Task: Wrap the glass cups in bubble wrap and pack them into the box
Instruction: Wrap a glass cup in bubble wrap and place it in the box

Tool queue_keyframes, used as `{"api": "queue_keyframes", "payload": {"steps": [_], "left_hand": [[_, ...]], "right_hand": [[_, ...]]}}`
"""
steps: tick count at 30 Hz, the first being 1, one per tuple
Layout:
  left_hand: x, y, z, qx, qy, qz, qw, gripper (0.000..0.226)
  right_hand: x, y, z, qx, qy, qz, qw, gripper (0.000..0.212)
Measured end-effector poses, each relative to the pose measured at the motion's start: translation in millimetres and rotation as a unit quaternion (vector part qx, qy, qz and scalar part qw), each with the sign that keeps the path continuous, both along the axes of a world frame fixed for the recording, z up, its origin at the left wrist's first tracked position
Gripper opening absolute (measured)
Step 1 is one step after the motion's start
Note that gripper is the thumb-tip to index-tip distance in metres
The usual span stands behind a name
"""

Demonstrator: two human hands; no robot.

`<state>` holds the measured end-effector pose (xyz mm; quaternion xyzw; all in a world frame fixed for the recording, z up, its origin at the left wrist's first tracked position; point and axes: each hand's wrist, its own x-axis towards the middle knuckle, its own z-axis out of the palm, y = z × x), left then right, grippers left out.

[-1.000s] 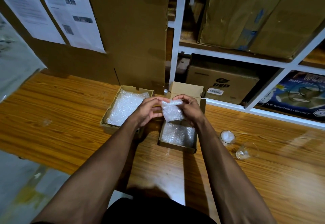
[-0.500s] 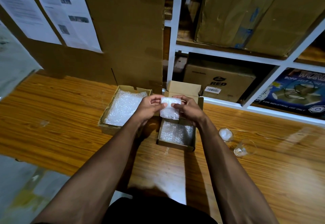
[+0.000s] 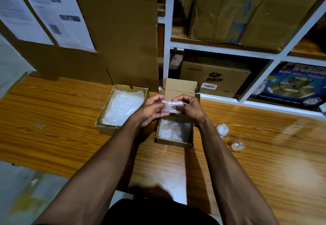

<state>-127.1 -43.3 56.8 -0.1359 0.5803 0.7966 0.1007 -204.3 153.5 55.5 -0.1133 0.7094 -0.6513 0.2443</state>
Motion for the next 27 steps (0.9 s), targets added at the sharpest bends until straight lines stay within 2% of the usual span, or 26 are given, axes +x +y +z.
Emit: {"api": "queue_keyframes", "payload": {"steps": [2, 6, 13, 16, 22, 24, 27], "left_hand": [[-1.6, 6.0, -0.4, -0.001, 0.006, 0.0, 1.0, 0.012], [-11.7, 23.7, -4.8, -0.025, 0.007, 0.011, 1.0, 0.031], [-27.8, 67.1, -5.2, -0.043, 0.019, -0.028, 0.999, 0.034], [-34.6, 92.3, -1.9, -0.074, 0.04, -0.063, 0.994, 0.036], [-47.9, 156.9, -2.5, -0.212, 0.089, -0.09, 0.969, 0.044], [-51.1, 178.5, -3.9, -0.242, 0.092, -0.096, 0.961, 0.046], [-53.3, 215.1, -4.4, -0.269, 0.111, -0.118, 0.949, 0.05]], "right_hand": [[0.2, 3.9, -2.3, 0.022, 0.017, -0.005, 1.0, 0.028], [4.0, 18.7, -2.5, 0.015, 0.016, -0.022, 1.0, 0.037], [12.1, 76.2, 6.8, -0.071, -0.043, -0.032, 0.996, 0.022], [9.2, 106.5, 2.0, -0.027, -0.003, -0.079, 0.997, 0.023], [16.6, 176.6, -9.2, 0.074, 0.063, -0.189, 0.977, 0.042], [23.4, 200.0, -19.1, 0.094, 0.106, -0.239, 0.961, 0.042], [36.2, 232.5, -38.4, 0.147, 0.178, -0.343, 0.911, 0.039]]}}
